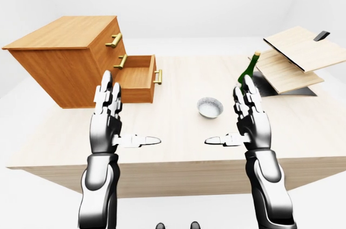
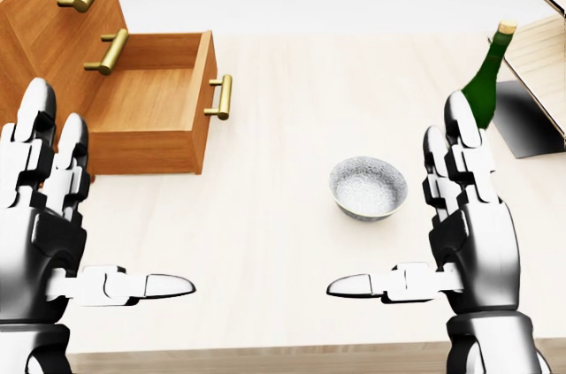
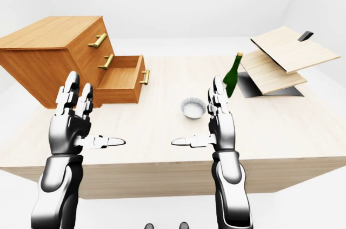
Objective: Put the bowl on top of the cabinet.
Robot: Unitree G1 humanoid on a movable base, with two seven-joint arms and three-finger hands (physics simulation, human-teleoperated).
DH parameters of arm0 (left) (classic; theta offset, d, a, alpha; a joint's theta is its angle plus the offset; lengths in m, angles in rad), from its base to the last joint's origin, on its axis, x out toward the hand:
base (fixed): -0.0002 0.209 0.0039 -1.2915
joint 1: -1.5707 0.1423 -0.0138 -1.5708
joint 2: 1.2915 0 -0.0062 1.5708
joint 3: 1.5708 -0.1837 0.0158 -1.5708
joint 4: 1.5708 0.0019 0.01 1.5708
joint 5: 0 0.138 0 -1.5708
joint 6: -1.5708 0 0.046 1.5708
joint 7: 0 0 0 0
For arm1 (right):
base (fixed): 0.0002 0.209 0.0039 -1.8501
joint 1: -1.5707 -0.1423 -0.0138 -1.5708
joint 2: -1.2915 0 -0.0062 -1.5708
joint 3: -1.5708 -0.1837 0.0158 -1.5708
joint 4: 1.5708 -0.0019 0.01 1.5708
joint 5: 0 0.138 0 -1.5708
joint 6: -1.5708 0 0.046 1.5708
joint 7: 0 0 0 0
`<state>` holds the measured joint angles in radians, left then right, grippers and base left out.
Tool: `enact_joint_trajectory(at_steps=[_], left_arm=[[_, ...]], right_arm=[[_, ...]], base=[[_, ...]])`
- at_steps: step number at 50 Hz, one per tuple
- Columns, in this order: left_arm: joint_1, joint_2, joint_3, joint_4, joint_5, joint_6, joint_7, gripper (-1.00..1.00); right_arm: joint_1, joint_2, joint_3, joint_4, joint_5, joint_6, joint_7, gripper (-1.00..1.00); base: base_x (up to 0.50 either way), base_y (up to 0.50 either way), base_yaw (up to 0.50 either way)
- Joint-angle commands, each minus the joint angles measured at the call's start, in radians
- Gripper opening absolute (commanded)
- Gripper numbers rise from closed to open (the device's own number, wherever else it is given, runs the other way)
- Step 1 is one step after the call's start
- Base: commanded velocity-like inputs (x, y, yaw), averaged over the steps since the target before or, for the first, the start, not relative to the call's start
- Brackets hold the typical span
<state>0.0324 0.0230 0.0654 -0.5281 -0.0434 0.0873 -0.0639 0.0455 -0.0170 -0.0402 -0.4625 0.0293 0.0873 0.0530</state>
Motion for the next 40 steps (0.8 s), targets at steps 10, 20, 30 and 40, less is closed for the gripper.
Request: enact_joint_trajectory(at_steps=[10,20,30,40], left_arm=[[0.0,0.002,0.004,-0.02,-0.003,0.0,-0.006,1.0],[0.0,0.001,0.006,-0.05,-0.008,0.0,-0.007,1.0],[-0.009,0.005,0.02,-0.104,-0.023,0.0,-0.008,1.0],[-0.044,0.021,0.069,-0.175,-0.058,0.0,-0.007,1.0]], right_arm=[[0.009,0.004,0.009,-0.02,-0.001,0.0,0.005,1.0],[0.008,0.003,0.008,-0.029,0.0,0.0,0.005,1.0],[0.0,0.003,0.001,-0.027,0.007,0.0,0.006,1.0],[-0.005,0.002,-0.001,-0.02,0.014,0.0,0.001,1.0]], base=[[0.0,0.5,0.0],[0.0,0.5,0.0],[0.0,0.36,0.0],[0.0,0.0,0.0]])
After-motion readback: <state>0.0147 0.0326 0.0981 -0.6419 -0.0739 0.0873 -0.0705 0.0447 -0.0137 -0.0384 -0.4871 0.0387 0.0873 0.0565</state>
